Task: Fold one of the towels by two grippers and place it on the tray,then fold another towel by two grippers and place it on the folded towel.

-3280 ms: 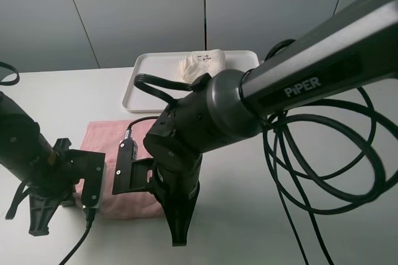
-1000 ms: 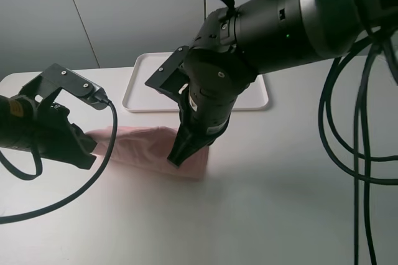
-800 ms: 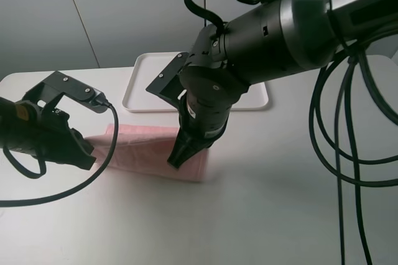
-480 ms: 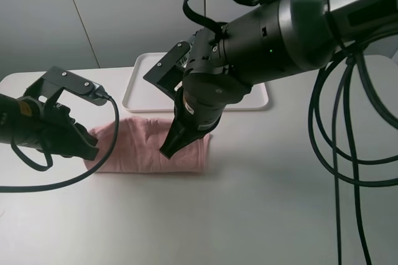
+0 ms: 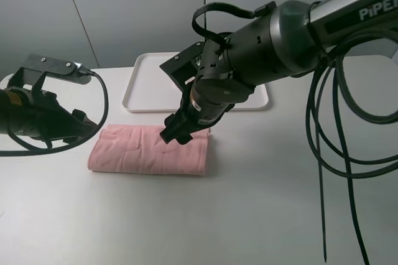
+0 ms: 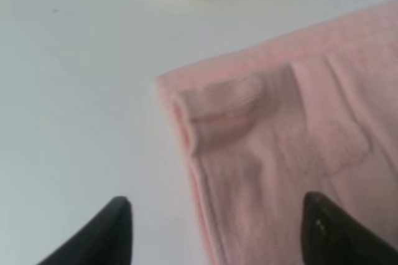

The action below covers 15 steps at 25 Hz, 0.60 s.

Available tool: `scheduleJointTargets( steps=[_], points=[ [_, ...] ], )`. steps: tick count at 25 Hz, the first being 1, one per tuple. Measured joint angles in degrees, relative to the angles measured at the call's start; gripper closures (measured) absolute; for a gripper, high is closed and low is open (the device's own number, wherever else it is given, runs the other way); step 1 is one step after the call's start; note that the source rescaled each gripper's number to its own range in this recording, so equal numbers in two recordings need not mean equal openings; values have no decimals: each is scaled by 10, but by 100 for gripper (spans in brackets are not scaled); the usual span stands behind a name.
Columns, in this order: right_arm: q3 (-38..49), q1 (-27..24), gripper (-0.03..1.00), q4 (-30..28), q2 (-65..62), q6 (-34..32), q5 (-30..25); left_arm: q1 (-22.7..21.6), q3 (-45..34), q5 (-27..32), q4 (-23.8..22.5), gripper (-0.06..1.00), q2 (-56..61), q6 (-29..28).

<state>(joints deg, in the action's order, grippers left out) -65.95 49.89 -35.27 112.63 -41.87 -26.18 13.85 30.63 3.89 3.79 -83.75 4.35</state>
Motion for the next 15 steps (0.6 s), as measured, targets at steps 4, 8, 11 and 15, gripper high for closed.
scheduleJointTargets(
  steps=[4,8,11,15],
  points=[
    [-4,-1,-3,0,0,-22,-18,-20,47,81,0,-3,-5,-7],
    [-34,-10,-3,85,0,57,-64,-26,154,221,-6,-4,-55,-8],
    [-59,-23,-3,200,0,148,-97,-30,225,299,-8,-4,-117,-15],
    [-75,-40,-3,321,0,249,-144,-29,290,367,-14,-3,-189,-57]
  ],
)
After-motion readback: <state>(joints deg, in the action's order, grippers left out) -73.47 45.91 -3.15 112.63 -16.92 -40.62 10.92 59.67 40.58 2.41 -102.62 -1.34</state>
